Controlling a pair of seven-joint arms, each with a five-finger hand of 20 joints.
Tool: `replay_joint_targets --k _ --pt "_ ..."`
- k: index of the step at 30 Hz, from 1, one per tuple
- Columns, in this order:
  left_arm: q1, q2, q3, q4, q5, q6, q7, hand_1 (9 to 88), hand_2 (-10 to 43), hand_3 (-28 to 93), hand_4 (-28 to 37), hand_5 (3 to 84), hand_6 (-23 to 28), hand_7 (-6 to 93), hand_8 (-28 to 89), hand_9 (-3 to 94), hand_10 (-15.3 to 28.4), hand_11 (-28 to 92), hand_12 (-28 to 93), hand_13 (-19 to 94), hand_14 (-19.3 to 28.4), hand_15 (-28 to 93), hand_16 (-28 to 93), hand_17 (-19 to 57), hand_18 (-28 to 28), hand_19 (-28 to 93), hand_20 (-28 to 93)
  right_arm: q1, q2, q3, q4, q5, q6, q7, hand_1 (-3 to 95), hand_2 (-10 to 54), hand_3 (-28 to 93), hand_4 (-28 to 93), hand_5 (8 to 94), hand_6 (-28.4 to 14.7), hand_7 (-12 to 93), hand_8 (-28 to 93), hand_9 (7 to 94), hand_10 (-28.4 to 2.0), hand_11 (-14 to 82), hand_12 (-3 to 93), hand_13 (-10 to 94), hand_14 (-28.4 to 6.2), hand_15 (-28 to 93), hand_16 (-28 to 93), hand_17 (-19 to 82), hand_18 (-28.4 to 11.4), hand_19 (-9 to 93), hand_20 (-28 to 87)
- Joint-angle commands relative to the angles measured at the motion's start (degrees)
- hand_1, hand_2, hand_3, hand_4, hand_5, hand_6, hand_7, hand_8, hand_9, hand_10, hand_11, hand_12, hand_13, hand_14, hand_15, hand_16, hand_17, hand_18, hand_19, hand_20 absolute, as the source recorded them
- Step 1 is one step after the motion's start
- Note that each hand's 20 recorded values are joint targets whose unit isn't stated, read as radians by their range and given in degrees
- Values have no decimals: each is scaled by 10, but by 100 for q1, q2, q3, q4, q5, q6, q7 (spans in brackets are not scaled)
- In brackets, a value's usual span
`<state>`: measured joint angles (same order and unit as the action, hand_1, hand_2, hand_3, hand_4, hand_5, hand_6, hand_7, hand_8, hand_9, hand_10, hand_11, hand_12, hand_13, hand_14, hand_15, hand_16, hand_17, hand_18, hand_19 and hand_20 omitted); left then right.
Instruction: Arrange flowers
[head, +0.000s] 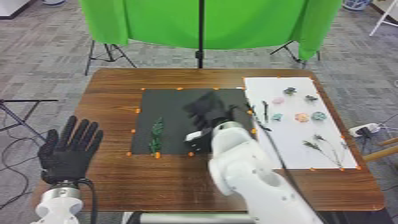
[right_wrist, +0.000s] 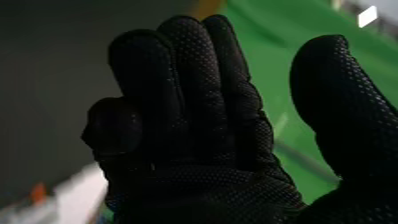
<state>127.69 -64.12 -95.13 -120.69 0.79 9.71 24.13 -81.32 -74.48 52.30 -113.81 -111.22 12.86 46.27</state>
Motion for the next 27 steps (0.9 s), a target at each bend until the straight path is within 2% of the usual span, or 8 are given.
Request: replay_joint_targets --k 1,2,5,12,16,19,23,27 --pt "202 -99 -45 -58 -7 77 97 248 127 784 -283 393 78 90 -99 394 154 172 87 308 163 296 -57 -53 138 334 119 -729 1435 1775 -559 -582 -540 386 323 -93 786 -201 697 -78 287 -125 746 -205 381 232 706 -160 631 204 425 -261 932 454" --pt "223 -108 -59 -46 51 6 84 248 127 784 -283 393 77 89 -100 394 154 171 86 307 163 296 -58 -53 138 334 119 -913 1575 2046 -668 -525 -607 505 319 -94 772 -216 695 -80 261 -127 744 -206 377 230 703 -160 627 202 424 -262 932 453" --pt "266 -96 -77 -85 143 34 167 248 125 785 -283 392 77 87 -100 393 152 166 84 306 162 289 -59 -52 138 330 117 -1492 1918 2764 -822 -824 -809 622 318 -95 736 -269 679 -85 185 -115 744 -206 361 224 701 -158 623 198 425 -263 932 454" --pt "314 -97 -77 -102 158 -33 196 249 123 782 -283 393 77 85 -100 393 152 163 84 307 161 285 -56 -51 139 325 116 -2382 1990 3918 -884 -1682 -1287 815 381 -95 757 -281 673 -79 149 -107 740 -190 408 246 693 -150 708 247 423 -263 932 464" --pt "269 -101 -65 -86 139 -10 175 250 123 782 -283 393 77 84 -100 393 151 163 85 306 161 283 -55 -51 138 324 117 -2748 2001 4176 -884 -1850 -1457 785 399 -95 733 -282 676 -69 151 -107 735 -181 450 262 687 -151 742 277 422 -263 932 473" --pt "190 -100 -90 -37 195 -16 132 250 123 782 -283 393 77 84 -99 392 151 162 85 306 161 283 -54 -51 139 324 118 -3050 1884 4238 -906 -2101 -1468 692 463 -95 619 -283 680 -62 152 -110 734 -175 471 268 690 -144 750 298 422 -260 932 479" --pt "193 -85 -93 -48 181 -12 124 250 123 780 -283 392 77 84 -99 391 152 162 85 305 162 282 -53 -52 139 324 118 -3355 1722 4274 -974 -2172 -1650 711 514 -95 550 -283 681 -55 156 -111 732 -170 479 270 689 -139 752 309 416 -259 932 469" --pt "168 -80 -106 -33 179 -27 102 250 124 781 -283 393 77 85 -99 391 152 163 86 304 162 283 -52 -52 139 324 119 -3533 1633 4277 -939 -2305 -1758 706 518 -95 582 -283 680 -53 155 -112 727 -168 480 273 687 -137 750 316 409 -260 932 457"
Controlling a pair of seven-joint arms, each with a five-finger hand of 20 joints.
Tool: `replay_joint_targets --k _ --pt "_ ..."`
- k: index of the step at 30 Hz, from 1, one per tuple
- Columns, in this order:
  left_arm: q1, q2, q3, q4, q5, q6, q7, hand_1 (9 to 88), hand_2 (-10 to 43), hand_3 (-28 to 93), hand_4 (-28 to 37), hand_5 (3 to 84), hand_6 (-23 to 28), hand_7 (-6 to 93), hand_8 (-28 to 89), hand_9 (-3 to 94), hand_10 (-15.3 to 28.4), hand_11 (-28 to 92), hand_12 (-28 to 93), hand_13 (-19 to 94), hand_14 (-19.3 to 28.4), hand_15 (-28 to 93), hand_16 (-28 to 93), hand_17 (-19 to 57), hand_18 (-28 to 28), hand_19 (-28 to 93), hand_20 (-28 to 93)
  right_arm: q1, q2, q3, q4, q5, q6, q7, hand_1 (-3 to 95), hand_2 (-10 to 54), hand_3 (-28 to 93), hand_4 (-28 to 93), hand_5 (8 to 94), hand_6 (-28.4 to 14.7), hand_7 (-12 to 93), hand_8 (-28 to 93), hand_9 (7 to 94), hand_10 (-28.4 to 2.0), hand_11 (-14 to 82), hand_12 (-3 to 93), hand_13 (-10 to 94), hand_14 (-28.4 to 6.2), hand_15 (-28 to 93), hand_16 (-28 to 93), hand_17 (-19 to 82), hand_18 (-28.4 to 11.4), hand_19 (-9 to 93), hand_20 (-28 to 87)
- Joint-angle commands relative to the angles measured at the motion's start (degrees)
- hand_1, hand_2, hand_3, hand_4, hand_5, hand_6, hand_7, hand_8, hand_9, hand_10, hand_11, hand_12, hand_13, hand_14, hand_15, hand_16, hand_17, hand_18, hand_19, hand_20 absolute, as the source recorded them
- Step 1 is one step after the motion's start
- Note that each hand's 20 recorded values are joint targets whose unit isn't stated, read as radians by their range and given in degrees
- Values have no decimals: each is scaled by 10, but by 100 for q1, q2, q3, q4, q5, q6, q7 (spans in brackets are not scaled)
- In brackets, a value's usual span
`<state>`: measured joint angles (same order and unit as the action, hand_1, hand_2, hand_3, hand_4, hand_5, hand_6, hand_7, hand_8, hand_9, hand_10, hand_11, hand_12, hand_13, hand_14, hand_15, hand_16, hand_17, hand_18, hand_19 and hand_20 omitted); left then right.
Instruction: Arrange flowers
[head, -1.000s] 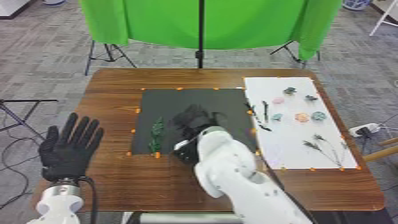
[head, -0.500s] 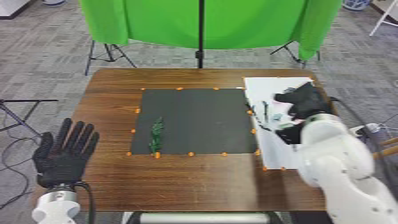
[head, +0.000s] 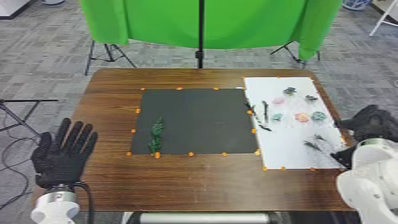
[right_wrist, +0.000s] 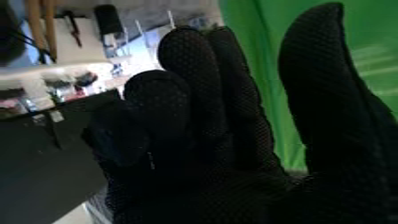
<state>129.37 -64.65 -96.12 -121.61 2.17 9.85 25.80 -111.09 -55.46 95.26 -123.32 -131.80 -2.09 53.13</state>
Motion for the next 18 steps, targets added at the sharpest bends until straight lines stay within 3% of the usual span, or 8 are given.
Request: replay_joint_targets --k 1,10,14,16,18 --pt "3 -20 -5 52 33 -26 -61 250 125 784 -283 393 77 84 -99 391 152 163 86 304 162 283 -52 -52 139 324 119 -593 -288 -22 49 -357 -251 -7 502 -95 645 -283 679 -53 155 -112 726 -168 480 273 687 -137 749 316 409 -259 932 455" --pt "-26 -46 20 83 50 -2 -134 260 130 795 -283 394 77 87 -99 391 151 164 85 304 162 283 -52 -52 139 324 119 -643 -346 -80 259 -509 -329 -170 513 -95 677 -283 677 -47 157 -115 728 -159 460 303 685 -133 747 317 405 -257 932 444" --pt "-52 -85 20 121 73 38 -169 261 130 795 -283 395 78 87 -99 391 151 165 85 303 162 283 -52 -52 139 324 119 -581 -366 -263 640 -682 212 -314 508 -95 673 -283 689 -42 165 -114 735 -155 470 290 692 -130 748 315 408 -257 932 444" --pt "-72 -118 27 135 27 42 -178 262 131 796 -283 395 77 87 -99 391 151 165 85 304 162 283 -52 -52 139 324 119 -564 -353 -360 735 -762 334 -321 492 -95 701 -283 710 -35 183 -117 748 -151 472 296 702 -128 749 314 415 -256 932 451" --pt "6 -121 25 107 62 48 -163 265 132 800 -283 396 77 87 -99 391 152 165 85 304 162 285 -52 -53 139 325 120 -542 -385 -425 837 -899 507 -361 506 -95 689 -283 736 -27 211 -125 768 -145 445 336 709 -125 748 317 421 -256 932 456"
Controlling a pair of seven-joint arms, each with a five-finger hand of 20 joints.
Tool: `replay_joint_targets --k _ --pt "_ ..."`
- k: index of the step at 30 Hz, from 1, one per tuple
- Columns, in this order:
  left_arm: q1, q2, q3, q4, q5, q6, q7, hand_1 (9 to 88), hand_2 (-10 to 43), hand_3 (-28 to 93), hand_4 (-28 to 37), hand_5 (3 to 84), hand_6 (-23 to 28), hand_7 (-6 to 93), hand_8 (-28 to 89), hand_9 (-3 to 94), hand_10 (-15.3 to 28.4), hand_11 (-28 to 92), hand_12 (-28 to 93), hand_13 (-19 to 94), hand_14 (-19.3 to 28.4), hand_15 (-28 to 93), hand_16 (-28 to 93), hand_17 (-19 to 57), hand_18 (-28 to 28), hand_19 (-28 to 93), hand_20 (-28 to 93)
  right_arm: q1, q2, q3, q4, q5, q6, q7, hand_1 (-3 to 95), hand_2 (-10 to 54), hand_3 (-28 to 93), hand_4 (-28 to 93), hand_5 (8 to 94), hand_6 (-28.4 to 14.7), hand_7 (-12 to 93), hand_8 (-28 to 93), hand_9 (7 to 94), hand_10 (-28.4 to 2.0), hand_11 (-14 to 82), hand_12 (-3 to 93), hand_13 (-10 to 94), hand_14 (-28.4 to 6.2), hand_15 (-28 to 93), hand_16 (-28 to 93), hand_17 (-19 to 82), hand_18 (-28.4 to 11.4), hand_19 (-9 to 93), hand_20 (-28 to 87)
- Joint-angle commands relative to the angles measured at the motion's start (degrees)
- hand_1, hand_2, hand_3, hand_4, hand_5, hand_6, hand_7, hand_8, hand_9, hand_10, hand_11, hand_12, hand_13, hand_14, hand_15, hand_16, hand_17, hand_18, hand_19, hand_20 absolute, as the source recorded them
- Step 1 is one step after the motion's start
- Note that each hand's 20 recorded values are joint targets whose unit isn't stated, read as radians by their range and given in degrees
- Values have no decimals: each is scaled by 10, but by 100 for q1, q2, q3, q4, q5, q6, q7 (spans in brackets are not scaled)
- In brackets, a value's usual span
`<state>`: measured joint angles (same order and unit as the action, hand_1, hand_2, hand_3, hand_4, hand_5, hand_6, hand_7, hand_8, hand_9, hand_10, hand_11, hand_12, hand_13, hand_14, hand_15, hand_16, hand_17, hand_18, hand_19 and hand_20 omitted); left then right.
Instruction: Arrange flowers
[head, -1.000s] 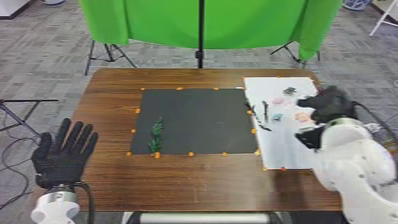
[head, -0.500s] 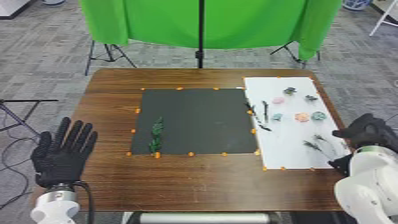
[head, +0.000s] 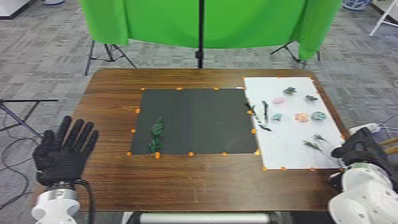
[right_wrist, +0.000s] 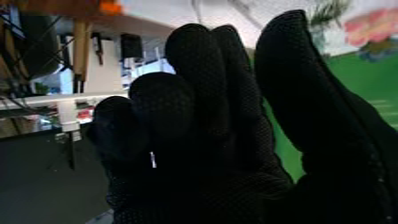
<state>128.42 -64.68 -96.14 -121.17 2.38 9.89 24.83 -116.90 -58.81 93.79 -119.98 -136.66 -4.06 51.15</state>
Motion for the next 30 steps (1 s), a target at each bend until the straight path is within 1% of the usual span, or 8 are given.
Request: replay_joint_targets --k 1,3,6,11,14,22,25,30 --pt "118 -124 21 58 26 52 -72 265 133 801 -283 396 77 87 -99 391 151 166 86 304 162 286 -52 -53 139 325 120 96 -51 -368 555 -454 817 -105 507 -95 695 -283 747 -27 221 -81 778 -143 430 352 716 -125 746 318 423 -256 932 457" --pt "138 -140 7 53 -3 96 -66 266 133 799 -283 396 77 87 -100 391 152 166 86 304 162 286 -52 -53 139 326 120 107 -56 -427 583 -508 1075 -19 561 -95 646 -283 774 -30 248 4 811 -135 379 399 732 -124 737 321 430 -256 932 459" --pt "172 -146 -2 52 19 91 -52 273 137 802 -283 396 77 87 -100 391 152 166 85 304 162 286 -53 -53 139 326 119 116 -45 -437 494 -464 1081 95 589 -95 708 -283 832 -28 300 73 886 -132 307 436 781 -116 704 319 459 -258 932 464" --pt "167 -151 19 46 14 85 -65 275 137 800 -283 396 77 86 -100 391 151 166 85 304 162 286 -54 -53 139 326 119 205 31 -462 255 -174 1228 341 564 -95 772 -278 837 -30 308 122 900 -127 298 433 801 -116 692 320 475 -263 932 476" --pt "179 -153 31 40 8 90 -84 271 135 800 -283 396 77 86 -100 391 151 167 85 304 162 287 -53 -54 139 327 119 266 64 -593 136 -369 1613 333 521 -95 809 -213 835 -31 316 159 904 -128 300 430 808 -116 691 322 484 -267 932 490" --pt "196 -163 54 42 34 119 -108 280 147 832 -261 398 77 87 -100 392 151 168 86 304 162 288 -54 -55 140 329 119 681 41 -1277 -178 -563 2243 9 455 -95 857 -124 823 -34 360 192 906 -122 320 427 820 -112 704 321 503 -268 932 521" --pt "225 -173 41 17 15 152 -92 282 146 825 -263 398 77 88 -99 391 151 169 86 304 162 289 -54 -55 139 329 118 1175 -69 -1798 45 -438 1978 -276 444 -95 863 -103 820 -34 372 190 905 -121 331 428 820 -112 710 323 506 -268 932 531" --pt "141 -143 154 40 25 108 -163 279 140 818 -272 398 77 88 -99 391 153 171 88 304 163 290 -53 -56 140 331 119 1918 -455 -2676 253 -326 1867 -526 425 -95 871 -68 817 -38 387 192 903 -122 339 428 819 -113 715 326 506 -269 932 539"
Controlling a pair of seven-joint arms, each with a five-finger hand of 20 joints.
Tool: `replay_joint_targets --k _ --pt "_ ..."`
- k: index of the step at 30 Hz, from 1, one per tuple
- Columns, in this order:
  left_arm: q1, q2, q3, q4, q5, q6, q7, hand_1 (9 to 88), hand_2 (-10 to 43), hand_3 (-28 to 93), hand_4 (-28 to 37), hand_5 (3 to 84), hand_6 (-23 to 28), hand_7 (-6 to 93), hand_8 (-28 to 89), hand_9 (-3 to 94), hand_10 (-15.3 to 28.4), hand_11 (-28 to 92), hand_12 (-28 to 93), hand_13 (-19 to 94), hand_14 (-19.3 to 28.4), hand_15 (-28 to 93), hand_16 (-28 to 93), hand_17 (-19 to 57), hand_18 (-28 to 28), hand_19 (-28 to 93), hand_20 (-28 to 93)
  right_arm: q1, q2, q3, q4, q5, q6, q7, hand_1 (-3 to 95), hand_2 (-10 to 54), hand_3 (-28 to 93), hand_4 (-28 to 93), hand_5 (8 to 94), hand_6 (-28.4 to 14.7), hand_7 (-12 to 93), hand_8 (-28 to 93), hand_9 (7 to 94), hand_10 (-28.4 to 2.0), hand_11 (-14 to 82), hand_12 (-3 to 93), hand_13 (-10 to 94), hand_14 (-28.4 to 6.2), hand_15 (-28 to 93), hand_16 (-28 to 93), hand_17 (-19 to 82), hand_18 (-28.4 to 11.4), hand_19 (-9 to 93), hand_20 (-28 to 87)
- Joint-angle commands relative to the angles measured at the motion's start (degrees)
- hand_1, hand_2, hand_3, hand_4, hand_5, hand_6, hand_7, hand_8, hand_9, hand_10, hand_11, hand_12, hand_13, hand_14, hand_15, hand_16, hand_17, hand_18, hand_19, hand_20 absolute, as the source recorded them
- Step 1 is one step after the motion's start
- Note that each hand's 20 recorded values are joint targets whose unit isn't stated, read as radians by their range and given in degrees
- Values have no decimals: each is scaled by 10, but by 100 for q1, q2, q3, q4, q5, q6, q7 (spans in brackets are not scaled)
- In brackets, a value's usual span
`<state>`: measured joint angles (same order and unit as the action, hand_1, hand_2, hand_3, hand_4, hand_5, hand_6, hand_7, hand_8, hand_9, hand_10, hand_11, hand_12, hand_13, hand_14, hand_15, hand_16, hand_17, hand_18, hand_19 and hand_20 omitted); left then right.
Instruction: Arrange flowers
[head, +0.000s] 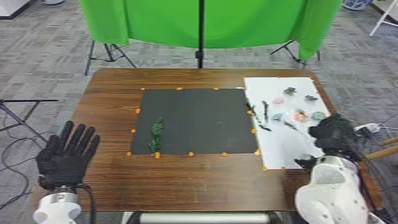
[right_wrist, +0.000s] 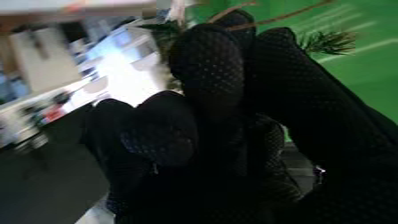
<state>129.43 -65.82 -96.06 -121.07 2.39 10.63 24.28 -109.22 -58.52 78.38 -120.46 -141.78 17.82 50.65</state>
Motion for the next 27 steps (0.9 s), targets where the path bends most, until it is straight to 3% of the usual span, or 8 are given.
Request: replay_joint_targets --k 1,11,14,17,18,20,22,27 --pt "17 -19 159 40 34 28 -129 278 140 818 -275 398 77 88 -98 391 153 171 88 304 163 291 -53 -56 140 332 119 1262 -566 -1290 318 183 -387 -520 425 -95 871 -67 817 -38 388 191 902 -122 341 429 819 -113 716 326 506 -269 932 540" --pt "-330 198 322 168 2 71 -301 275 137 812 -282 398 78 88 -98 390 155 174 90 302 163 293 -53 -57 140 332 119 2130 -1540 -2333 931 312 -1775 -544 439 -95 853 -78 797 -38 410 192 884 -122 356 435 805 -112 725 332 505 -269 932 545" --pt "-511 320 439 219 -17 193 -346 275 137 814 -282 399 79 89 -97 390 155 175 91 302 162 294 -53 -57 140 332 119 2168 -1842 -2474 1153 225 -2173 -462 453 -95 838 -93 791 -38 417 181 877 -123 364 440 802 -114 728 334 504 -270 932 549" --pt "-675 343 565 282 -94 317 -451 275 136 812 -282 401 80 91 -97 393 153 179 93 304 162 296 -52 -57 141 335 120 2217 -2153 -2611 1465 52 -2451 -487 464 -95 825 -104 789 -36 419 168 873 -123 375 442 797 -118 746 343 503 -272 932 559" --pt "-742 359 607 307 -136 348 -537 274 135 812 -283 402 80 92 -97 393 153 181 94 306 163 301 -51 -57 141 336 121 2203 -2238 -2632 1545 47 -2504 -450 467 -95 823 -106 790 -35 419 166 872 -123 379 442 797 -118 748 344 503 -272 932 562" --pt "-809 395 672 333 -140 312 -579 275 135 811 -283 406 82 94 -97 396 155 185 95 307 164 309 -50 -57 141 338 122 2221 -2360 -2676 1719 3 -2564 -432 472 -95 816 -111 789 -34 418 165 871 -123 385 440 796 -118 752 347 506 -271 932 569" --pt "-851 429 690 336 -100 330 -634 274 135 811 -283 408 82 96 -98 397 156 188 96 308 165 318 -52 -57 142 339 123 2182 -2412 -2766 1898 -47 -2076 -376 477 -95 810 -116 789 -34 418 165 869 -124 389 440 796 -117 753 348 506 -271 932 573" --pt "-729 462 627 284 -125 357 -525 274 135 811 -283 409 83 98 -99 399 156 191 96 308 165 325 -59 -57 142 341 125 2100 -2434 -2797 1944 -99 -1826 -464 498 -95 765 -217 797 -40 364 141 861 -127 413 412 795 -113 749 350 509 -272 932 580"
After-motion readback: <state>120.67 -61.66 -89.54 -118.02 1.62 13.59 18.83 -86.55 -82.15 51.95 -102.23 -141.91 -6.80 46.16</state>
